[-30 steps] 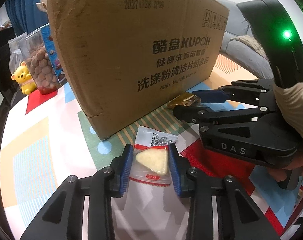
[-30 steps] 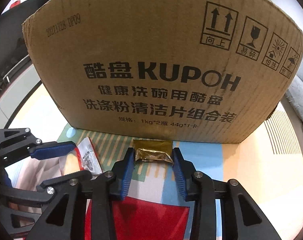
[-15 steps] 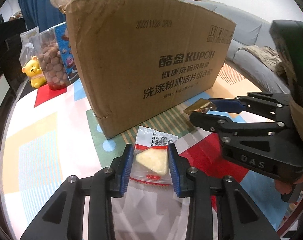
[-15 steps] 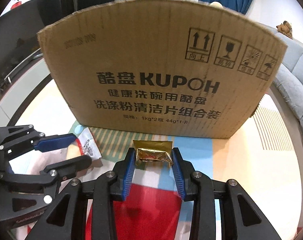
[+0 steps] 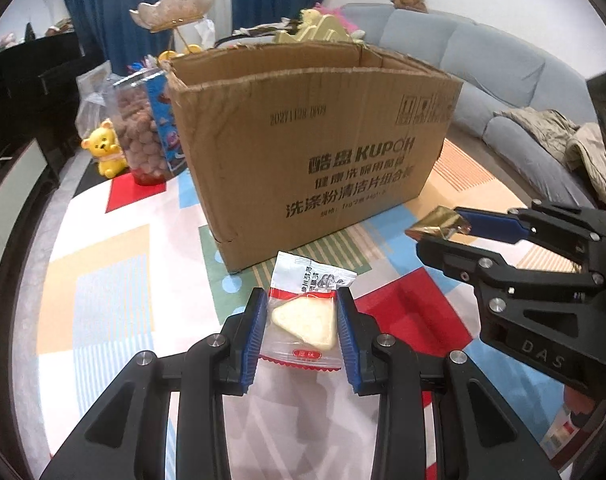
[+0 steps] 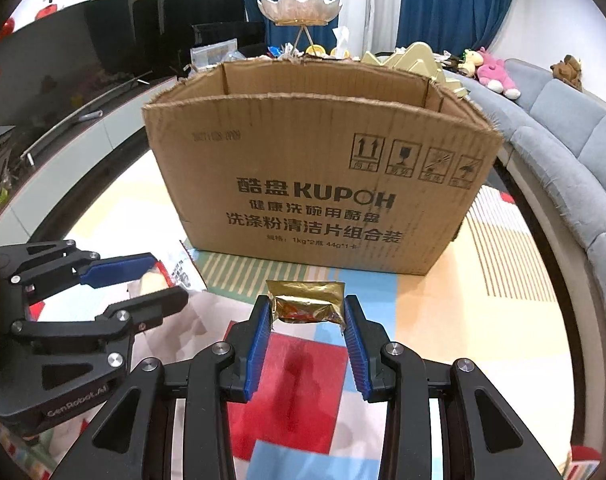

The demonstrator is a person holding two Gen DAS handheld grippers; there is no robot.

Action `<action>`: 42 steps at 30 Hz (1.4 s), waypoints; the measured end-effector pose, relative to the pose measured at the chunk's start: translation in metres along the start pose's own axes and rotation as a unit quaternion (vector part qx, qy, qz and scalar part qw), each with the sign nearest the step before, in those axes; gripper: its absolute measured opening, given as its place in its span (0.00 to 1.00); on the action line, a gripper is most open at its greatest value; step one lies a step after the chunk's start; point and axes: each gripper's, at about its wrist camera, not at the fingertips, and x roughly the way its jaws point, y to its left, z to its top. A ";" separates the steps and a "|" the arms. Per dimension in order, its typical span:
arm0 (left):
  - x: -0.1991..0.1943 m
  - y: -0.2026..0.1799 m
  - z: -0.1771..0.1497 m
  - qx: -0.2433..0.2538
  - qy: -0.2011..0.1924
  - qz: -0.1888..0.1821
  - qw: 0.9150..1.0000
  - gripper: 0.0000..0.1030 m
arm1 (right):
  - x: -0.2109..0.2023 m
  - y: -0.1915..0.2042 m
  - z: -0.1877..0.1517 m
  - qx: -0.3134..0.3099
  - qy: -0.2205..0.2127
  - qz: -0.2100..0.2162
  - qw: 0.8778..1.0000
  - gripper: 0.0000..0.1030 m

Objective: Organize snacks
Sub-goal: 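Lift and carry the cheese cake and gold packet over the box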

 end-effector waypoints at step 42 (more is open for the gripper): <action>-0.112 -0.037 0.068 -0.113 -0.070 0.123 0.984 0.33 | -0.122 -0.021 0.046 0.021 -0.102 0.005 0.995 0.36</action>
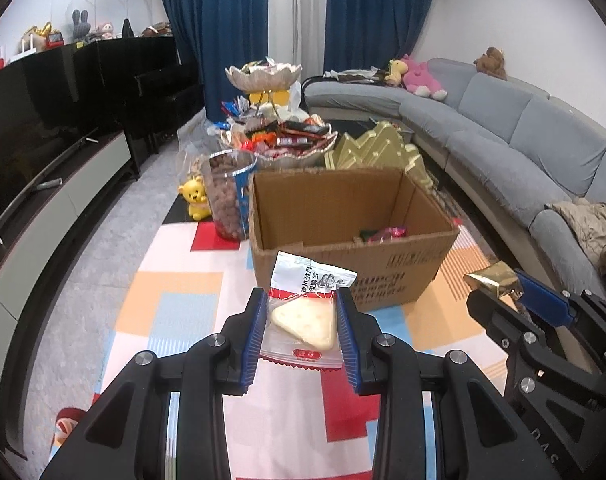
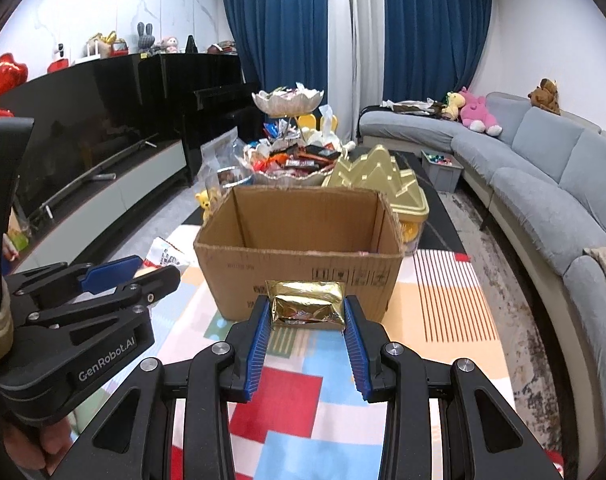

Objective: Organize snacks
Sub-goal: 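Lift and carry the cheese cake and gold packet over the box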

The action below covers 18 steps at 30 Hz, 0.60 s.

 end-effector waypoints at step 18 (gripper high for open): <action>0.033 -0.006 0.074 0.009 -0.021 0.000 1.000 0.33 | 0.032 -0.018 0.068 -0.009 -0.026 -0.010 1.000 0.36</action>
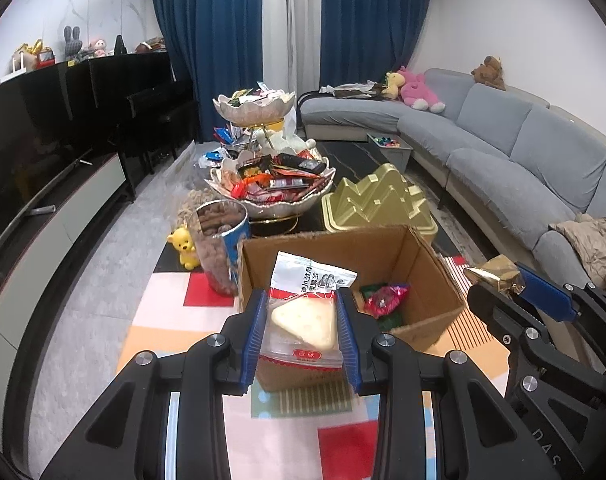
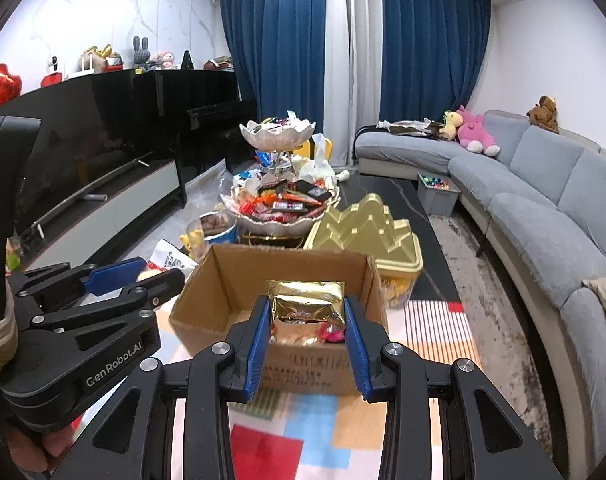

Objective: Organize snacks
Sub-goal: 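Lift and carry the cheese cake and gold packet over the box, then open both tools to drop the cheese cake and gold packet into the box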

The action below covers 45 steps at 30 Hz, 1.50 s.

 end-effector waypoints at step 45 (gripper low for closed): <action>0.064 0.022 0.011 -0.017 0.033 0.020 0.999 0.73 | 0.076 -0.014 0.022 0.005 0.042 -0.023 0.999 0.77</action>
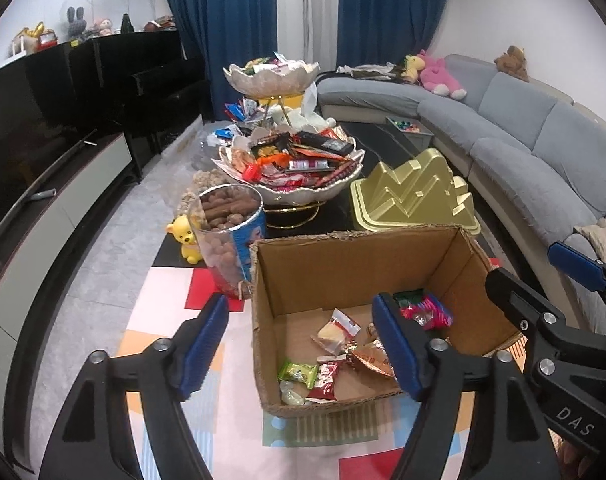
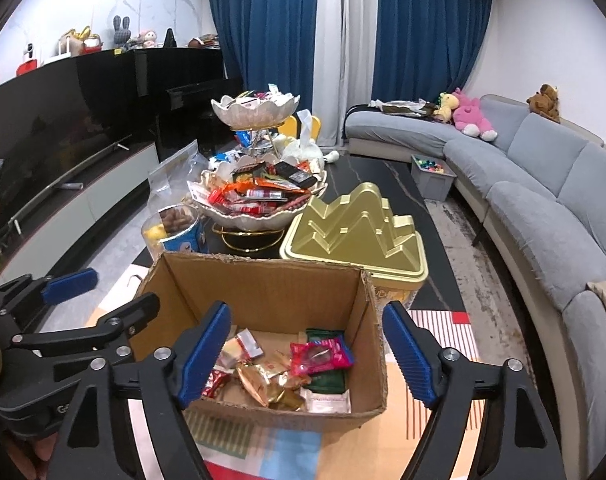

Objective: Organize snacks

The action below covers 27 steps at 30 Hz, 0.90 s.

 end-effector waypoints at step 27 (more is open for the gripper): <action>-0.081 0.003 -0.023 0.008 -0.038 0.012 0.999 0.84 | -0.075 -0.001 -0.017 0.020 -0.025 -0.012 0.999 0.84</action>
